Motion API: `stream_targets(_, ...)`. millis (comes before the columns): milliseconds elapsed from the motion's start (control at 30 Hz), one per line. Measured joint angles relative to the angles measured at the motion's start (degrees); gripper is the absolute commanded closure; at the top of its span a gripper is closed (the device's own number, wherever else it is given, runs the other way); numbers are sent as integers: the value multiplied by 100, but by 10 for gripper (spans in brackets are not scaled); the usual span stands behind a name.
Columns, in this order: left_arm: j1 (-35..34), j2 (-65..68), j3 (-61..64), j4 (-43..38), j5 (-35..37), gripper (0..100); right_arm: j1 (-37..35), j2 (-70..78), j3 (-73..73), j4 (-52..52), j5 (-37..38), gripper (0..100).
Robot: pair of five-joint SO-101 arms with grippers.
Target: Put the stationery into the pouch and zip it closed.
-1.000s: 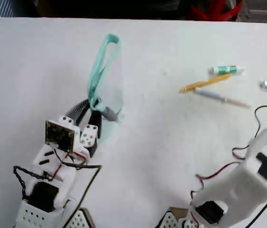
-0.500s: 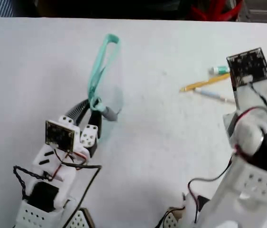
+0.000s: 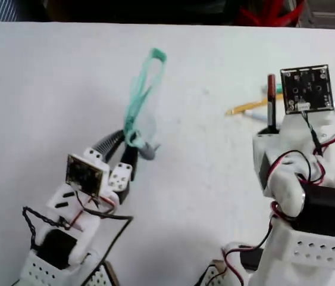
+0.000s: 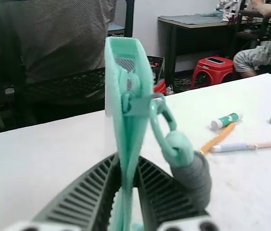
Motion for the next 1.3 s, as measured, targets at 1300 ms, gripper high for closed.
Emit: stream_targets(1300, 246, -9, 9, 105, -9, 973, -2356, -18, 2215, -2708, -334, 981)
